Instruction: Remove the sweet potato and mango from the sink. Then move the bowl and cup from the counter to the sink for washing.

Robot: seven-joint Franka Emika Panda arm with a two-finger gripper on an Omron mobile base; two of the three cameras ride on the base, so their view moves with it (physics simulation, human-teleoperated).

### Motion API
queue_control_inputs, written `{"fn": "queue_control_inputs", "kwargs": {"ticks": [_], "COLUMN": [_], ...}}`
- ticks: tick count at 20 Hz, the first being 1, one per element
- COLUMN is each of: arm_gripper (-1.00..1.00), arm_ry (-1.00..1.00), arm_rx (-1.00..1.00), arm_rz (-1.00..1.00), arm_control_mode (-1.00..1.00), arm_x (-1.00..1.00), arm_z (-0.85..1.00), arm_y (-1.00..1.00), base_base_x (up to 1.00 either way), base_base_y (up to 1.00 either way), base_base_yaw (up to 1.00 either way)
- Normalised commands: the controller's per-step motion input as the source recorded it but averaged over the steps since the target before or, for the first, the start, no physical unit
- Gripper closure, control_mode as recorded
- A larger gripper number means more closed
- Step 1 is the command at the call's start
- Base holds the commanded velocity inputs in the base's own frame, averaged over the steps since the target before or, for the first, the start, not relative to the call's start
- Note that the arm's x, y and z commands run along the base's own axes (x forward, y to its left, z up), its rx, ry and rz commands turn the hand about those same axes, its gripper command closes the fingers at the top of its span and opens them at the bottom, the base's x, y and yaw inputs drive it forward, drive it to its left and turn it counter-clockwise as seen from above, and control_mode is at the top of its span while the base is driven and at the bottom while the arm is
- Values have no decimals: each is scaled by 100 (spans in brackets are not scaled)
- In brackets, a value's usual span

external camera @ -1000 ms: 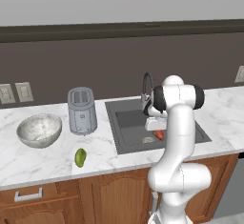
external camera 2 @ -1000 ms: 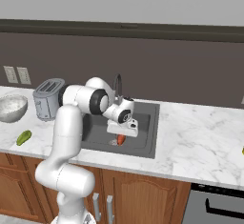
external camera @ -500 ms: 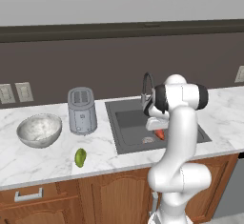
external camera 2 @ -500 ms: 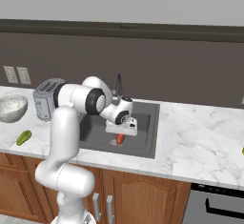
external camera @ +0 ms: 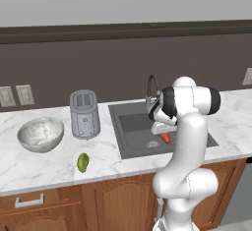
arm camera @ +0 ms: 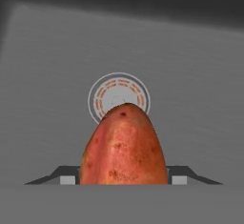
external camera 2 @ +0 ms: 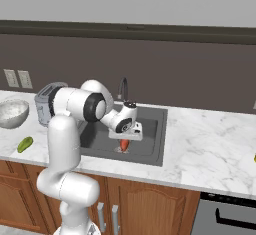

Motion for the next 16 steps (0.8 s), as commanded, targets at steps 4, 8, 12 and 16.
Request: {"fn": "queue_control_inputs", "kwargs": {"ticks": [4,8,12,16], "arm_gripper": [100,100,100,100], "arm_ry": [-9,-9,-10,-8], "arm_rx": [0,0,0,0], "arm_rz": [0,0,0,0], "arm_control_mode": [-100,-100,-100,-100], "arm_x": [-3,-9,-10,-9], "arm_z": [25,25,24,24], "arm_y": [4,3,2,1], "base_base_x": [0,0,0,0], "base_base_y": [0,0,0,0], "base_base_yaw": [0,0,0,0]}}
